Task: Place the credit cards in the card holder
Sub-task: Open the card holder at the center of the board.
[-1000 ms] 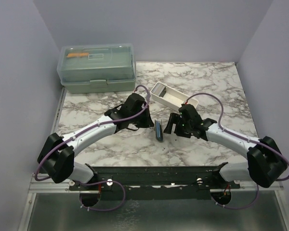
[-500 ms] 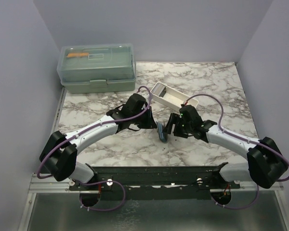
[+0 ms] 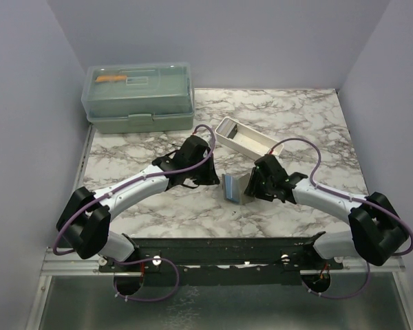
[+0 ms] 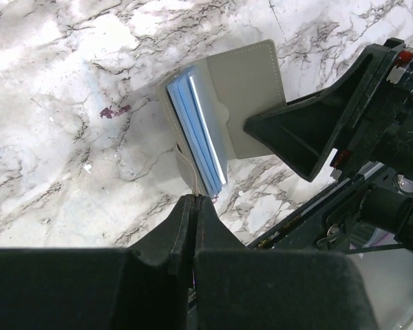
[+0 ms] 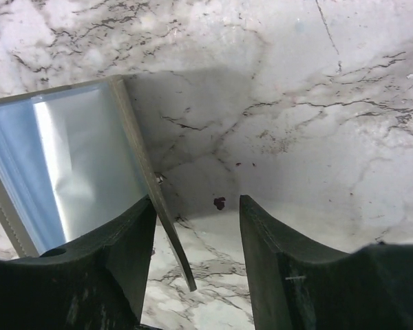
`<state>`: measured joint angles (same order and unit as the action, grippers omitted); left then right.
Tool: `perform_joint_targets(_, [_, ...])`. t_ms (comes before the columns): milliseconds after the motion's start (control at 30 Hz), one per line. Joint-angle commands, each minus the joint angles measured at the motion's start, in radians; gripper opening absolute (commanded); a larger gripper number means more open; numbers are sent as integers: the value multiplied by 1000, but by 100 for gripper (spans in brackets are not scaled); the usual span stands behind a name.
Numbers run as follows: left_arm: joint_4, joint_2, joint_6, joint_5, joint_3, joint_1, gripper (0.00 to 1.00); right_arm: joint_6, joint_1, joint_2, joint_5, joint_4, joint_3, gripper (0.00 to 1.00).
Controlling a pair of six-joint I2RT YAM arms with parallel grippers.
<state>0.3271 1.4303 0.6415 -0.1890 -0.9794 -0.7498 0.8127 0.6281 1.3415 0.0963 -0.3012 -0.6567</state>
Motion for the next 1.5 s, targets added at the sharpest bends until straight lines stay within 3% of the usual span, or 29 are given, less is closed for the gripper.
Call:
perform_joint_targets(0, [12, -10, -20, -1, -44, 1, 0, -3, 1, 11, 64, -75, -3, 57])
perform_joint_targets(200, [-7, 35, -9, -84, -93, 0, 0, -21, 1, -55, 92, -142, -36, 74])
perform_joint_targets(367, [-13, 45, -4, -84, -88, 1, 0, -35, 0, -114, 90, -155, -44, 82])
perform_joint_targets(533, [-2, 37, 0, -30, -53, 0, 0, -76, 9, -107, 60, -178, -106, 83])
perform_joint_targets(733, [0, 40, 4, -31, -46, 0, 0, -79, 114, -54, 179, -298, -269, 83])
perform_joint_targets(767, [0, 40, 3, -29, -48, 1, 0, -79, 128, -45, 180, -303, -291, 83])
perform_joint_targets(933, [3, 41, -5, -27, -53, 1, 0, -89, 141, 11, 131, -243, -323, 54])
perform_joint_targets(1067, [3, 40, -4, -27, -50, 0, 0, -112, 142, 51, 53, -125, -291, 43])
perform_joint_targets(1467, [6, 25, -11, -17, -39, 1, 0, -92, 142, 193, 77, -76, -261, 41])
